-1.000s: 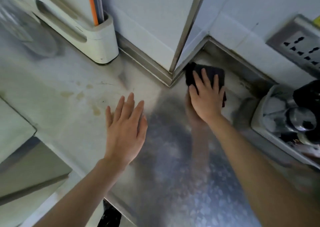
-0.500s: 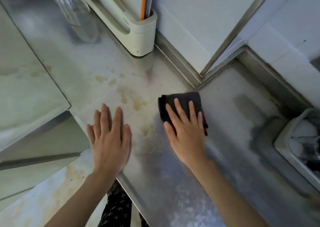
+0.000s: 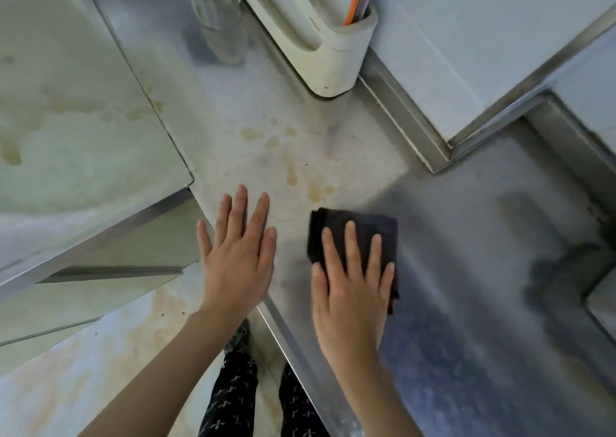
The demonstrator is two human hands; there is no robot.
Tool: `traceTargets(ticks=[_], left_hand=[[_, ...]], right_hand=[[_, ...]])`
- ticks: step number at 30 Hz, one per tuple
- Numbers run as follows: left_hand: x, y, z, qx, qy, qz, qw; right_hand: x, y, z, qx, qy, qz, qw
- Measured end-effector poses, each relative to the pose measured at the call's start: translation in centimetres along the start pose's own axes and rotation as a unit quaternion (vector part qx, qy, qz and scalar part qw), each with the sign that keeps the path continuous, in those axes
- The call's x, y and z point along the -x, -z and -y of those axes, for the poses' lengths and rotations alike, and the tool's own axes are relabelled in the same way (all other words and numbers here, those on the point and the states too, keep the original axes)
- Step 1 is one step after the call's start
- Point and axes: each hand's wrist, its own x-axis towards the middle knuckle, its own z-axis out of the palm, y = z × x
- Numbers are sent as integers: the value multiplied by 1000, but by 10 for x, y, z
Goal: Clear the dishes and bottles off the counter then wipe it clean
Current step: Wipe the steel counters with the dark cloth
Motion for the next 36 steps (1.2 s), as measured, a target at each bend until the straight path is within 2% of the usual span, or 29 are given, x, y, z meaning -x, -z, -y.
traceTargets(ticks=[3, 5, 8, 12, 13, 16, 18, 21, 25, 27, 30, 32, 34, 36], left_hand=[[0, 7, 6, 28, -23, -3, 999], [-3, 12, 17, 23, -42, -17, 999], [-25, 21, 44, -18, -43, -50, 998], [-65, 40, 81, -52, -60, -59, 995], [-70, 42, 86, -67, -82, -55, 993], [-81, 50, 97, -119, -138, -45, 982], [-87, 57, 105, -145, -179, -32, 973], [-92, 63, 122, -173, -225, 6, 959], [-95, 60, 127, -173, -221, 24, 959], [-95, 60, 128, -177, -219, 28, 959], [-96, 60, 128, -184, -223, 31, 957], [-97, 61, 127, -186, -224, 31, 956], [-96, 62, 126, -187, -221, 29, 957], [-97, 61, 126, -184, -224, 26, 957]], right_hand=[[21, -3, 12, 12, 119, 50, 992], [-5, 1, 3, 9, 135, 54, 989], [-74, 8, -4, 25, 101, 20, 994], [-129, 9, 13, 6, 12, 29, 999], [-124, 7, 18, 17, 39, 25, 999], [-90, 0, 21, 42, 189, 27, 981], [-84, 0, 7, 51, 237, 42, 969], [-104, 4, -1, 63, 204, 21, 977], [-130, -4, 37, 37, 46, -32, 998], [-118, -10, 67, 25, 70, -32, 997], [-101, -16, 80, 42, 209, -4, 977], [-118, -15, 68, 51, 252, -1, 966], [-146, -11, 55, 61, 213, -22, 975], [-167, -8, 55, 41, 131, -29, 990]])
